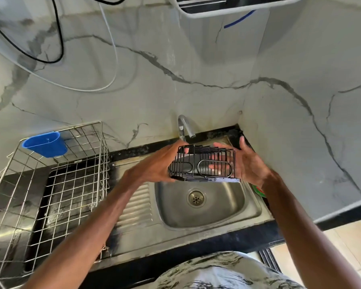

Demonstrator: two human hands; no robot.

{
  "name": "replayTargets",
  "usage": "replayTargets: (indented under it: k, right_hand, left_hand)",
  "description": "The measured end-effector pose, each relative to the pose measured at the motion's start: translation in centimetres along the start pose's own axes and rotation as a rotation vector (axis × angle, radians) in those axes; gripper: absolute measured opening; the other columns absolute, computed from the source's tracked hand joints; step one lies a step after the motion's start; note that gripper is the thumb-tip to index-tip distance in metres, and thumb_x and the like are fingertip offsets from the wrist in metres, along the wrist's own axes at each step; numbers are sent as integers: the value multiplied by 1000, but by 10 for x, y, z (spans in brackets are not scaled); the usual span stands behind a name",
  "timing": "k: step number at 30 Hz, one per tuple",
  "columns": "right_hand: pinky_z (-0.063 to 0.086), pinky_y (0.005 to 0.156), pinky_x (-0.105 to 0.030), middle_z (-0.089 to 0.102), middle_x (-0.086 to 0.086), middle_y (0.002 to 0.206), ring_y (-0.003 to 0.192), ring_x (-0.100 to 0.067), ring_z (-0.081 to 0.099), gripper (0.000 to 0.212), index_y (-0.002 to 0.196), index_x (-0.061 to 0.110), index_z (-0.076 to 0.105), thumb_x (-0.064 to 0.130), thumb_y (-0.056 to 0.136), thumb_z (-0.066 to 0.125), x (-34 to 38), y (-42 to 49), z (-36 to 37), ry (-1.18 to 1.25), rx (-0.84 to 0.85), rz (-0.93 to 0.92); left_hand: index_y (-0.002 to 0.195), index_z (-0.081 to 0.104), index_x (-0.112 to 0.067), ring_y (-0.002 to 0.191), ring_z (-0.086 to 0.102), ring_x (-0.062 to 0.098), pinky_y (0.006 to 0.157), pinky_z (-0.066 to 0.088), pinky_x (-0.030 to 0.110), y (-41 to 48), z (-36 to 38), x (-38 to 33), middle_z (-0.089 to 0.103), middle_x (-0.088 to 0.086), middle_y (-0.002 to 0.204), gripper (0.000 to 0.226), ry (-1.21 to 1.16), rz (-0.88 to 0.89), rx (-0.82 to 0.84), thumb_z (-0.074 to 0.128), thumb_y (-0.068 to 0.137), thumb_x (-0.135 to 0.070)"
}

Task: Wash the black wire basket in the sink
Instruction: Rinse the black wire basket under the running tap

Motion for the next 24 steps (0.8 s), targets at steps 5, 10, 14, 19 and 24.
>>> replayTargets:
  k: [5,10,14,19,24]
  right_hand:
    - [57,90,-42,61,-7,140,122,-33,63,74,135,36,58,62,71,82,-4,2,2,-119,153,76]
    - [58,81,-35,72,-5,123,106,-18,71,72,140,21,53,39,74,74,-5,4,-8,-33,86,119]
    - [60,78,-38,74,-7,107,91,-21,71,43,123,14,66,30,84,70,-21,-1,-11,57,24,180]
    - [49,101,-62,63,-22,132,106,-42,66,44,130,10,63,36,94,64,-54,-6,-15,200,-42,244]
    - [48,102,-62,66,-24,127,108,-40,68,58,127,6,64,45,85,71,-63,-4,11,192,-29,295]
  left_hand:
    - [160,20,-4,143,39,17,123,25,24,28,-10,-10,37,12,161,111,11,36,80,91,75,-12]
    - [156,40,-16,141,43,-3,121,32,25,41,-11,11,49,1,156,96,-187,-64,-93,87,73,2]
    - [140,55,-21,127,56,14,110,46,39,17,14,35,59,-4,142,73,-228,-385,-478,89,76,-16]
    - [120,68,-17,96,72,9,74,53,11,-29,85,6,73,-1,123,35,-788,-740,-761,73,94,-39]
    - [110,73,-23,104,72,6,85,52,16,-8,114,-65,79,-9,106,39,-1160,-636,-538,38,107,-39]
Point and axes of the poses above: each hand's wrist, its own y-axis towards the middle knuckle, its own z-axis out of the palm, x = y × z, the point moved 7 cm from there along y, towards the middle knuckle
